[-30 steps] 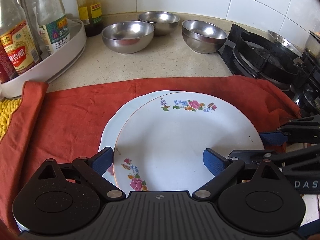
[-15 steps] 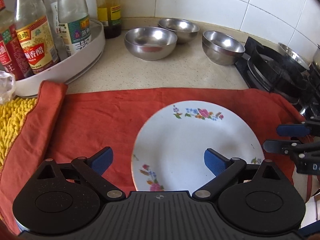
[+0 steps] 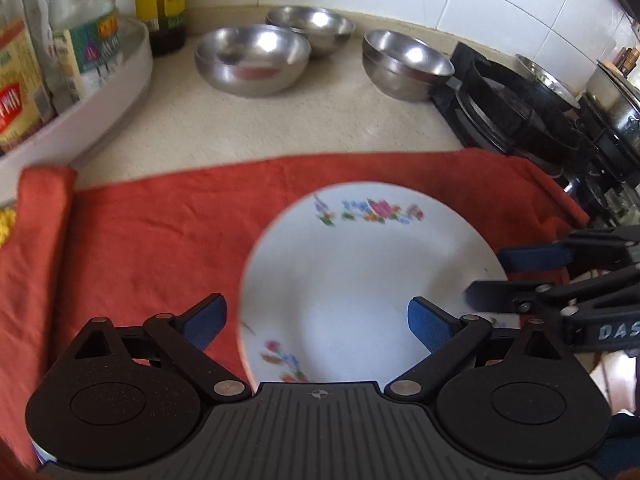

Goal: Organize plates and bowls
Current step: 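Move both tools from the plates toward the steel bowls by the wall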

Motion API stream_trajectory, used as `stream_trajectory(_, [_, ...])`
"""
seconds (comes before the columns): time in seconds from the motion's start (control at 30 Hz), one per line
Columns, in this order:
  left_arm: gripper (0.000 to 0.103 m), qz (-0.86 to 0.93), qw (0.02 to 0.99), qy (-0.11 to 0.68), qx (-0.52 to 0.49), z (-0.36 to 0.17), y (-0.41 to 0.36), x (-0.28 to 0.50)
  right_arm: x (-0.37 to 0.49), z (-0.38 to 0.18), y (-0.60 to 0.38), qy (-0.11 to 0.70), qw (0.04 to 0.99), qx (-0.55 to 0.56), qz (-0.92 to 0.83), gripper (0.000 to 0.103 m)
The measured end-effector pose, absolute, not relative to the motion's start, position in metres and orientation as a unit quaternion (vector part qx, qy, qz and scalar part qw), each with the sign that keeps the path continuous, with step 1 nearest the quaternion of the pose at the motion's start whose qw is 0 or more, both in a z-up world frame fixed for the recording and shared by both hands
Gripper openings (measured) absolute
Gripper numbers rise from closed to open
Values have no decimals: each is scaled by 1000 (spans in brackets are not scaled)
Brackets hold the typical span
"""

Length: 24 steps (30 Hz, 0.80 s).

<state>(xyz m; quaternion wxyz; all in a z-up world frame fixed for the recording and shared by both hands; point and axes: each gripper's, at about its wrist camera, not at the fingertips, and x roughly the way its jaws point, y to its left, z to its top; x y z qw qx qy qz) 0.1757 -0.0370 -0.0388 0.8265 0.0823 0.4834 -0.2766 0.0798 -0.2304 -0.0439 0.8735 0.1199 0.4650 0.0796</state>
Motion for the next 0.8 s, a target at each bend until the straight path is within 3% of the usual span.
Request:
stream_trajectory(0.43, [103,-205,888,402,84,5,-43,276,192,-3,-238,421,898,126,18,56])
stream_trajectory(0.8, [103,-165,884,434,54,-10,-56,328,292,-26,-240,454,875,166,-21,56])
